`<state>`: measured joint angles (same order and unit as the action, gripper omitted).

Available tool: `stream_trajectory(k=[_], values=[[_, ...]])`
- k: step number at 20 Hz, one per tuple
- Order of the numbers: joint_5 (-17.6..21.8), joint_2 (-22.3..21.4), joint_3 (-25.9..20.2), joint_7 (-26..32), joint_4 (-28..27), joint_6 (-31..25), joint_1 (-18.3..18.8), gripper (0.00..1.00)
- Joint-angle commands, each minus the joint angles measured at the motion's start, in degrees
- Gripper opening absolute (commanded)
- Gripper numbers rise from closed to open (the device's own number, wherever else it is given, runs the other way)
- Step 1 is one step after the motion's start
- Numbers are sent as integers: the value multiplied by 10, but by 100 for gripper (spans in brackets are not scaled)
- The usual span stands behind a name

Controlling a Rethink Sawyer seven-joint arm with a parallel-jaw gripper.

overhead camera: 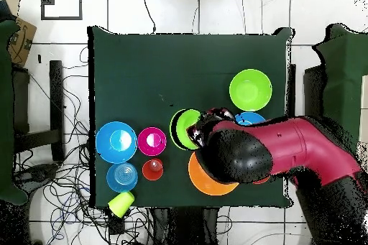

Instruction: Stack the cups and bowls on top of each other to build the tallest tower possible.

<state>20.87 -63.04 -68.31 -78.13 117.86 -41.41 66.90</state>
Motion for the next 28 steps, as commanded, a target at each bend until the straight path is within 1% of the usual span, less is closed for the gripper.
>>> stream_trajectory(k=[1,4,8,11,16,22,25,28], values=[[37,85,58,-37,5,80,-33,0],[47,109,77,-49,5,116,-44,0],[65,138,108,-48,6,141,-54,0],[68,165,118,-45,7,169,-56,0],[70,217,108,-33,10,221,-36,0],[78,275,95,-23,8,268,-15,0],[85,299,84,-14,3,283,-5,0],[89,318,89,-8,-12,282,-10,0]])
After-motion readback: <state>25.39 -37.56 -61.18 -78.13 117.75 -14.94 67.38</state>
